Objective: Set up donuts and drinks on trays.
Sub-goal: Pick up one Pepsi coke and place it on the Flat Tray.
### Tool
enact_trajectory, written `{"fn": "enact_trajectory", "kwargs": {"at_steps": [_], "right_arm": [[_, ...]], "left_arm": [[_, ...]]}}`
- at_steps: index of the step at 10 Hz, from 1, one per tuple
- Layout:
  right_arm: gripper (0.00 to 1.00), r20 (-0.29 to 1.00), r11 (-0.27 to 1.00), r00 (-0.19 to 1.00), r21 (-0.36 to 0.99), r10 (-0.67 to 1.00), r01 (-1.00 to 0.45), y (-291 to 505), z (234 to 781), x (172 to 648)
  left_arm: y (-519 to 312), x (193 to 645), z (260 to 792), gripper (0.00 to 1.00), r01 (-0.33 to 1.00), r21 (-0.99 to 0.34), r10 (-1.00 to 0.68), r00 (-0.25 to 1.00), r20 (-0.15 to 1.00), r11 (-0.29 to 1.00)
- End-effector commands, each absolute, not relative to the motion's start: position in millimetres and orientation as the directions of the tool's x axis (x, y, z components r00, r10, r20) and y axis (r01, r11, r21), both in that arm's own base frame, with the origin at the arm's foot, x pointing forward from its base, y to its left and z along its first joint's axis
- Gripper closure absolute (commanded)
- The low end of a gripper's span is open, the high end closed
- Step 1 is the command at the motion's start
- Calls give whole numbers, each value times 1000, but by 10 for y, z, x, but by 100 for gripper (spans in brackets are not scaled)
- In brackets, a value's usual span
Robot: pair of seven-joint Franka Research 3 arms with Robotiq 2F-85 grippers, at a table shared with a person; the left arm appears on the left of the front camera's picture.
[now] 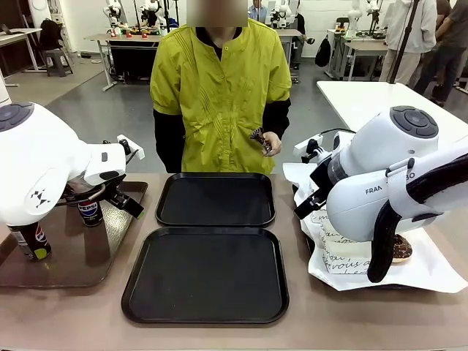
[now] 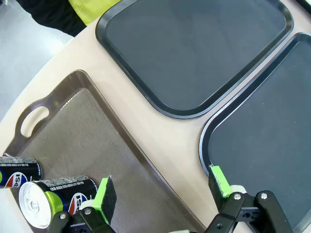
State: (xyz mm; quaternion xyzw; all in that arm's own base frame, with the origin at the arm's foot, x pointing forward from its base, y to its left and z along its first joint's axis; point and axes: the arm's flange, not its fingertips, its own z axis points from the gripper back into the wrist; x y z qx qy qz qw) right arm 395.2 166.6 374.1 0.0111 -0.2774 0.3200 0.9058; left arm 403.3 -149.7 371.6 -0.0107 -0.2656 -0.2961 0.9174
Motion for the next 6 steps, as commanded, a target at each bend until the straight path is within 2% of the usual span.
{"fn": "enact_trajectory", "kwargs": {"at_steps": [1, 2, 4, 6], "right_arm": [[0, 510, 795, 641, -157, 573, -586, 1666, 3741, 3952], [0, 510, 795, 641, -157, 574, -586, 1666, 3741, 3952], [0, 472, 748, 603, -218, 643, -627, 1469, 4014, 3167], [0, 425, 765, 642, -261, 638, -588, 1128, 4285, 2452]], "left_arm": [[-1497, 4033, 3716, 0, 549, 138, -538, 683, 494, 824], [-1497, 4033, 3716, 0, 549, 138, -538, 684, 494, 824], [-1229, 3353, 3981, 0, 607, 124, -584, 659, 474, 785], [-906, 2710, 4154, 0, 650, 76, -617, 669, 414, 756]]}}
